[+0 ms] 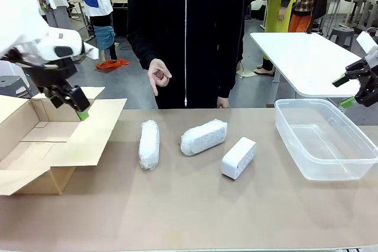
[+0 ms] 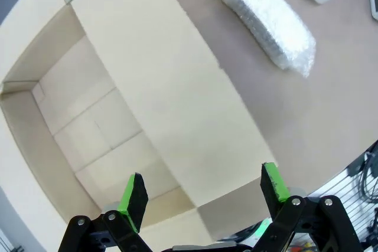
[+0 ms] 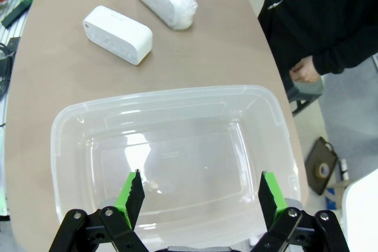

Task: Separate and place wrapped and unwrapped clocks.
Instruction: Pick up the Digital clock indicated by the person.

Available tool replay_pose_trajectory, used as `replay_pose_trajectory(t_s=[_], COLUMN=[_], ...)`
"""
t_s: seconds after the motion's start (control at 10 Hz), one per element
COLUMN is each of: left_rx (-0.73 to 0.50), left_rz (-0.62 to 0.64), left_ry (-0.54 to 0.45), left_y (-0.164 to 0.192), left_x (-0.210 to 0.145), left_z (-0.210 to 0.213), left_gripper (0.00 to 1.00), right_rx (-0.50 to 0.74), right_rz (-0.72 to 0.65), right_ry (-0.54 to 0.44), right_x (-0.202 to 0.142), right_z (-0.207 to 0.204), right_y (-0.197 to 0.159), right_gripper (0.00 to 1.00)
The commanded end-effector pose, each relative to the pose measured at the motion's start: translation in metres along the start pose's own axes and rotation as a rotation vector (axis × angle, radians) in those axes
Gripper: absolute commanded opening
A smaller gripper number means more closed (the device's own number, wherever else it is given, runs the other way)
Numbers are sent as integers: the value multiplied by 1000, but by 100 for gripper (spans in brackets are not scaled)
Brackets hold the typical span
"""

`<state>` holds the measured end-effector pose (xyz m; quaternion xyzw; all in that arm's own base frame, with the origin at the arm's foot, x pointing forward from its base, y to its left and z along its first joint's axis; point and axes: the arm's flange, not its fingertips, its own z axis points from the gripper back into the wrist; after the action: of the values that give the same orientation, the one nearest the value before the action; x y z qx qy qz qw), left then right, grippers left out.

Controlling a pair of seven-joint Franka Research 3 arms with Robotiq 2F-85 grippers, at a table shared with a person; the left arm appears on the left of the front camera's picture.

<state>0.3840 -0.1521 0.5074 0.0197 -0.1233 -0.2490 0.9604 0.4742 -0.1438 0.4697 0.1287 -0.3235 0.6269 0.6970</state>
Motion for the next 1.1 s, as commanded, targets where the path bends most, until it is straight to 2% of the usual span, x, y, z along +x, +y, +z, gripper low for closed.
replay_pose_trajectory(t_s=[0.0, 0.4, 0.8, 1.0], left_rx=[9, -31, -34, -32], left_rz=[86, 99, 141, 218], left_ry=[-12, -26, -27, -56], left_y=[-18, -76, -98, -96], left_x=[24, 60, 104, 122], left_z=[-12, -53, -95, -111], left_gripper=[100, 100, 100, 100], right_rx=[3, 3, 3, 3], right_rz=[-1, -1, -1, -1], right_ry=[0, 0, 0, 0], right_x=[-1, -1, -1, -1], right_z=[-2, -2, -2, -2], right_y=[0, 0, 0, 0], right_gripper=[100, 100, 100, 100])
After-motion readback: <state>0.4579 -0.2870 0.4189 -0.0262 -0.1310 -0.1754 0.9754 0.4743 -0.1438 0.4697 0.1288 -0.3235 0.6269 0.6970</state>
